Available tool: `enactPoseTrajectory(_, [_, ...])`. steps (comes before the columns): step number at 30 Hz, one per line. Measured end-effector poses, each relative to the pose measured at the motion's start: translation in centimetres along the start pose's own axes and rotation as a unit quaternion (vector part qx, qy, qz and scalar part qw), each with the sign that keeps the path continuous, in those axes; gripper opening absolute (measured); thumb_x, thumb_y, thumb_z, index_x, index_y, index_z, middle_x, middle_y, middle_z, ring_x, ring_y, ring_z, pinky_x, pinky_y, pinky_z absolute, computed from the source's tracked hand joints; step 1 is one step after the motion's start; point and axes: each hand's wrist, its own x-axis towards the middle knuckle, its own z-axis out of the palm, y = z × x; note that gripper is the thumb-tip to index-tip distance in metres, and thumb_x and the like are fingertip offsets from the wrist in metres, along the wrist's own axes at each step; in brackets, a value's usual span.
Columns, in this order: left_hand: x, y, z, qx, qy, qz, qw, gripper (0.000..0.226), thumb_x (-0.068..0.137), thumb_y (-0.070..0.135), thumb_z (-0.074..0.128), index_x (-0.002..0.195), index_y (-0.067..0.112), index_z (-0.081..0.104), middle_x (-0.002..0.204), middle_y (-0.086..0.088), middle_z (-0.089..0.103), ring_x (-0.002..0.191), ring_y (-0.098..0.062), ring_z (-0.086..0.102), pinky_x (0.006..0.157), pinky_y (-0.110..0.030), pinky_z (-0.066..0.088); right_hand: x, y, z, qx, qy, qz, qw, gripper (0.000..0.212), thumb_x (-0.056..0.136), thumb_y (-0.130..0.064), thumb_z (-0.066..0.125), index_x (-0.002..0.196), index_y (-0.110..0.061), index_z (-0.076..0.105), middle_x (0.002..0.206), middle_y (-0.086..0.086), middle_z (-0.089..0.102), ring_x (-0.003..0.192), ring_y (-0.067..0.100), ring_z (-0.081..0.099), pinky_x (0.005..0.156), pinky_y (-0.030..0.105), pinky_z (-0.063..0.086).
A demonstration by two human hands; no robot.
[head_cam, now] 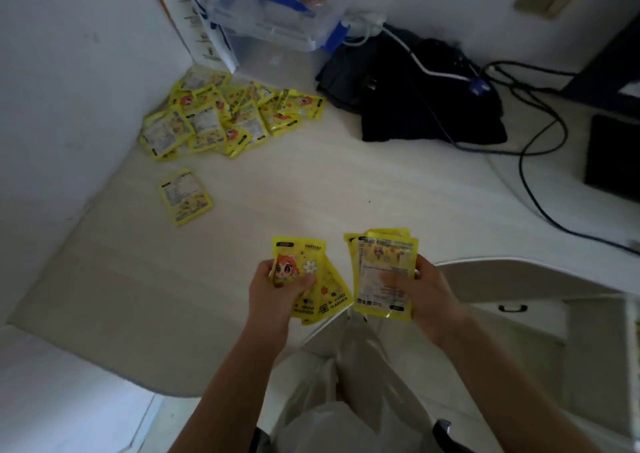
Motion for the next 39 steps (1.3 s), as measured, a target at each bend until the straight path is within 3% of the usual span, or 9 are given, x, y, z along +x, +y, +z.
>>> enactPoseTrajectory(5, [-2.4, -1.5, 2.1, 0.02, -0.051, -0.014, 0.998, 0.046, 0.068, -0.006, 0.079, 0.102, 0.013, 0.056, 0.101, -0.014, 0.069, 0.092, -0.035, 0.068, 0.084, -0.058, 0.054, -4.7, 2.9, -3.4, 0.025, 0.054, -0.023, 0.998, 0.026, 0.083, 0.009, 0.062, 0.099, -0.01, 0.066, 0.081, 0.002, 0.076, 0.072, 0.019, 0.074, 0.058, 0.034, 0.059])
enactPoseTrajectory(10, [-4.2, -2.8, 5.9, 0.059, -0.104, -0.011, 0.993, 0.055, 0.065, -0.008, 0.08, 0.107, 0.016, 0.055, 0.1, -0.011, 0.07, 0.09, -0.032, 0.069, 0.082, -0.052, 0.055, -8.2, 5.3, -7.7, 0.087, 0.109, -0.027, 0.99, 0.029, 0.082, 0.009, 0.062, 0.105, -0.008, 0.064, 0.093, 0.011, 0.074, 0.081, 0.028, 0.073, 0.068, 0.045, 0.061])
enactPoseTrajectory(16, [-7.8, -6.3, 13.2, 0.143, -0.2, -0.028, 0.969, 0.04, 0.064, -0.003, 0.081, 0.099, 0.01, 0.066, 0.092, -0.013, 0.074, 0.091, -0.038, 0.069, 0.084, -0.056, 0.054, -13.0, 8.6, -15.6, 0.169, 0.18, -0.027, 0.969, 0.03, 0.082, 0.009, 0.062, 0.109, -0.004, 0.061, 0.099, 0.018, 0.071, 0.088, 0.038, 0.07, 0.075, 0.052, 0.058])
enactPoseTrajectory(19, [-10.8, -9.2, 17.5, 0.185, -0.24, -0.049, 0.952, 0.054, 0.058, 0.01, 0.087, 0.107, 0.015, 0.064, 0.097, -0.009, 0.075, 0.095, -0.033, 0.07, 0.089, -0.06, 0.051, -15.5, 10.6, -20.6, 0.199, 0.216, -0.028, 0.955, 0.031, 0.082, 0.009, 0.063, 0.11, -0.003, 0.06, 0.1, 0.021, 0.071, 0.086, 0.037, 0.07, 0.075, 0.053, 0.057])
enactPoseTrajectory(28, [-21.6, -20.1, 29.7, 0.222, -0.277, -0.051, 0.934, 0.046, 0.065, 0.0, 0.082, 0.106, 0.012, 0.064, 0.1, -0.012, 0.074, 0.096, -0.034, 0.07, 0.092, -0.057, 0.051, -23.2, 16.4, -36.1, 0.223, 0.263, -0.021, 0.938, 0.032, 0.082, 0.008, 0.064, 0.109, -0.009, 0.06, 0.097, 0.014, 0.072, 0.088, 0.032, 0.069, 0.077, 0.049, 0.057])
enactPoseTrajectory(33, [-25.8, -24.7, 35.0, 0.237, -0.282, -0.061, 0.927, 0.05, 0.065, 0.0, 0.083, 0.11, 0.012, 0.063, 0.101, -0.012, 0.074, 0.096, -0.033, 0.07, 0.091, -0.058, 0.051, -25.2, 18.5, -43.1, 0.24, 0.284, -0.019, 0.928, 0.032, 0.083, 0.006, 0.065, 0.11, -0.011, 0.06, 0.095, 0.01, 0.072, 0.083, 0.027, 0.07, 0.068, 0.04, 0.057])
enactPoseTrajectory(39, [-28.1, -27.5, 40.4, 0.253, -0.291, -0.072, 0.92, 0.041, 0.07, -0.002, 0.079, 0.105, 0.011, 0.064, 0.103, -0.014, 0.073, 0.094, -0.033, 0.07, 0.086, -0.053, 0.055, -25.9, 19.8, -48.9, 0.262, 0.316, -0.009, 0.912, 0.03, 0.083, 0.005, 0.065, 0.108, -0.01, 0.059, 0.1, 0.014, 0.071, 0.089, 0.032, 0.068, 0.081, 0.051, 0.056])
